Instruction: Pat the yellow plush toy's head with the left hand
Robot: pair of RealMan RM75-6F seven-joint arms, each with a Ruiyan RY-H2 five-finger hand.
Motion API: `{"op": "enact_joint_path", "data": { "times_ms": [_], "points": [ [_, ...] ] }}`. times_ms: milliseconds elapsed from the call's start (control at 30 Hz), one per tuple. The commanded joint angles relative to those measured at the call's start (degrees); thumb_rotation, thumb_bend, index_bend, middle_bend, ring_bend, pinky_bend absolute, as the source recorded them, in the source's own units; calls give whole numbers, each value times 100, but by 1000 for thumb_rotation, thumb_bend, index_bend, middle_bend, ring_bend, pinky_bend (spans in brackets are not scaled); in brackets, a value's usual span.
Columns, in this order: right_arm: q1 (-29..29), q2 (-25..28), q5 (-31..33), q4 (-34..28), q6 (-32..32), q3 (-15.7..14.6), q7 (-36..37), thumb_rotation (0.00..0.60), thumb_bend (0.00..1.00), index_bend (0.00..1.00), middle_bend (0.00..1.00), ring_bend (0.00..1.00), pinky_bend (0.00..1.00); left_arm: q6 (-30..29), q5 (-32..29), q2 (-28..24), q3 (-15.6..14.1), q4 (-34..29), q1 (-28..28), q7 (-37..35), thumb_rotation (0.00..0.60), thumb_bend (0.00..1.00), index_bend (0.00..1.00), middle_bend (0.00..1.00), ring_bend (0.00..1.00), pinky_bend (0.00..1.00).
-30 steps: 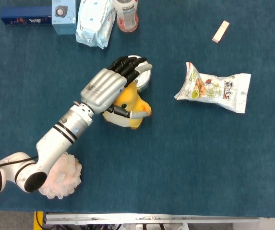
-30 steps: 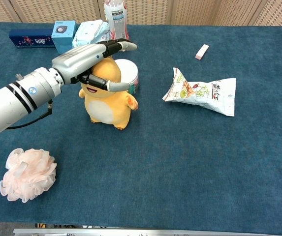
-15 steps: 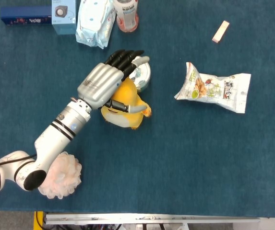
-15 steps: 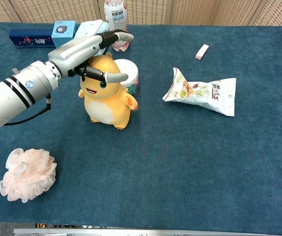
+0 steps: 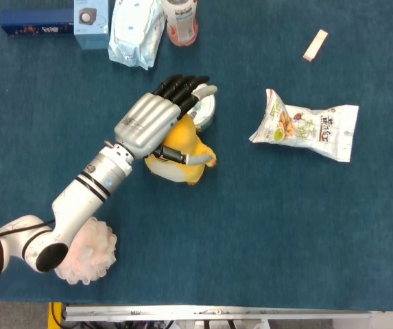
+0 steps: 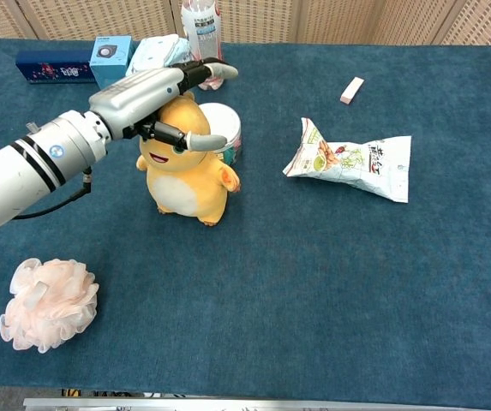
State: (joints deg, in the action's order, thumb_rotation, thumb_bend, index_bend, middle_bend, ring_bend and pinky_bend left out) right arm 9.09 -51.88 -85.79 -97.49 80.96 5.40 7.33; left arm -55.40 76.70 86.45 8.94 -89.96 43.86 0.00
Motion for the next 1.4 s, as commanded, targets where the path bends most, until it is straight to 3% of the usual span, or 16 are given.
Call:
{"op": "enact_joint_path", "data": {
  "times_ms": [33,533,933,1000,1067,1133,1233,1400],
  "points": [
    [-2,0,2,4,-4,-2,6,600,113,321,403,301,357,83,-124,39,27,127,19,-21,209,32,81,50,13,0],
    [27,-51,-18,62,-35,2,63,600,113,321,403,301,357,-197,-171,-355,74,-173,-196,-22,211,32,82,50,13,0],
    [35,-74,47,184,-134,-18,211,600,113,320,403,301,357,-1043,-230,-1162,54,-839,-890,-130,217,32,81,53,13,0],
    [49,-102,47,230,-177,-30,249,600,113,321,403,301,357,-1224,-293,-1344,46,-988,-1063,-144,294,32,82,55,13,0],
    [70,-131,41,295,-240,-50,292,600,114,320,403,301,357,-1422,-411,-1571,7,-1122,-1274,-31,462,32,82,57,13,0],
    [90,-170,39,353,-285,-61,319,600,114,320,403,301,357,-1592,-576,-1770,-28,-1258,-1479,69,542,32,82,58,15,0],
    [121,-225,28,423,-343,-75,327,600,114,320,403,301,357,-1849,-715,-1959,-75,-1414,-1749,124,594,32,82,60,22,0],
    [169,-276,-60,491,-473,-155,407,600,115,320,403,301,357,-2432,-698,-2179,-344,-1503,-2315,401,600,32,82,62,27,0]
  ]
}}
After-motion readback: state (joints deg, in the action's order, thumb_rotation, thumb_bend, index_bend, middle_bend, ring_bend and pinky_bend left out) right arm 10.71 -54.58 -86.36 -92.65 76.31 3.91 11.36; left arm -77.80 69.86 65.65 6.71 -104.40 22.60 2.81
